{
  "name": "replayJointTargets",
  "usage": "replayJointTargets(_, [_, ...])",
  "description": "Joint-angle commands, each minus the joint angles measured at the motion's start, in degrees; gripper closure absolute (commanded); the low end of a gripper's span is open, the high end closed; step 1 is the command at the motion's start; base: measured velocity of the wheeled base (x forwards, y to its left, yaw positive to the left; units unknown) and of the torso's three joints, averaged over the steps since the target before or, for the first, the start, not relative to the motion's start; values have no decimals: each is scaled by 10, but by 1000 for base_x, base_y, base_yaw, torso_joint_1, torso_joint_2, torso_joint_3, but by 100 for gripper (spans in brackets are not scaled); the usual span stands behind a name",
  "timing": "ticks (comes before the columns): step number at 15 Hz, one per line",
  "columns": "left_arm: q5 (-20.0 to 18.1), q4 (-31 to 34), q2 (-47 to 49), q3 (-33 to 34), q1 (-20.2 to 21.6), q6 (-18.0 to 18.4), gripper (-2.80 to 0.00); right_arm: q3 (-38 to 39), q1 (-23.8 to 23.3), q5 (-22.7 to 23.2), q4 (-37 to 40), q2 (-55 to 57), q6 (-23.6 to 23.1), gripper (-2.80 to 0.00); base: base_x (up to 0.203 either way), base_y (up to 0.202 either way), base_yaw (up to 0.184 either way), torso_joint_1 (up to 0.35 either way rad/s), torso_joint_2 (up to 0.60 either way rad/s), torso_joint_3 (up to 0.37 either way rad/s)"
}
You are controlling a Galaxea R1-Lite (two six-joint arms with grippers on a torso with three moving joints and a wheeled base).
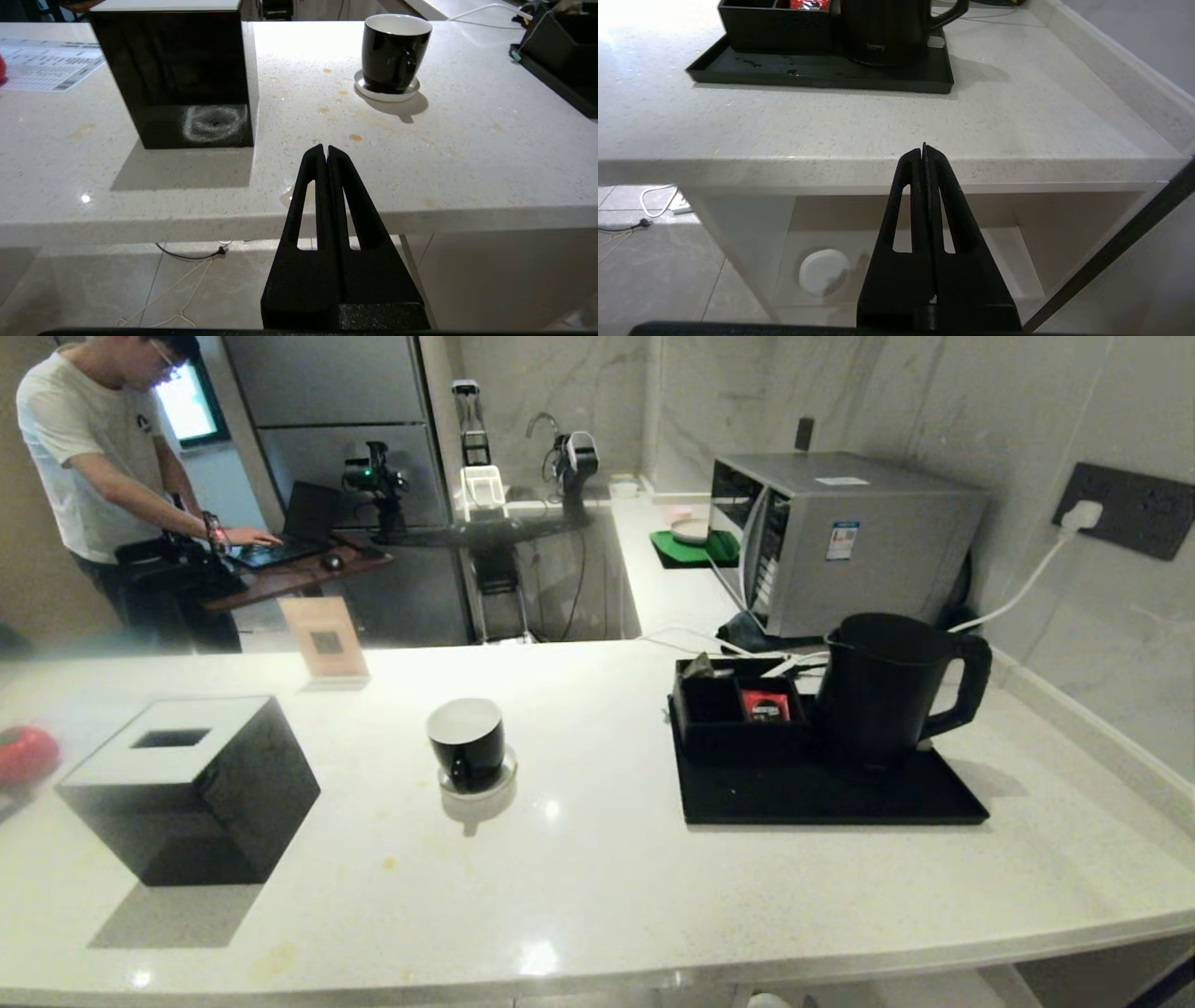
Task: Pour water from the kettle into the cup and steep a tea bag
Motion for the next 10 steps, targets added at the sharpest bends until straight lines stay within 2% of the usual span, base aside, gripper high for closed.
replayJointTargets(1, [0, 0, 1, 0, 0, 0, 0, 0, 0, 1, -1, 0, 1, 0, 0, 0, 0, 0, 0, 0])
replayJointTargets(10, [0, 0, 1, 0, 0, 0, 0, 0, 0, 0, -2, 0, -3, 0, 0, 0, 0, 0, 0, 0])
